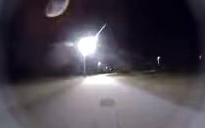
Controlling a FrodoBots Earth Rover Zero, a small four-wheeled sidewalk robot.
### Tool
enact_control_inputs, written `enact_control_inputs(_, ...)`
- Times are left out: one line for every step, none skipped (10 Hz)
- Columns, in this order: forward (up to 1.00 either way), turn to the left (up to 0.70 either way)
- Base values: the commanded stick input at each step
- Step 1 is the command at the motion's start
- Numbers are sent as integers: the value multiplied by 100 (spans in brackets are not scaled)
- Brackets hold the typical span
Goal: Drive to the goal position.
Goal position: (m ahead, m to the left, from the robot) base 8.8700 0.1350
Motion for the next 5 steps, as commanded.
enact_control_inputs(100,0)
enact_control_inputs(100,0)
enact_control_inputs(100,0)
enact_control_inputs(100,0)
enact_control_inputs(100,0)
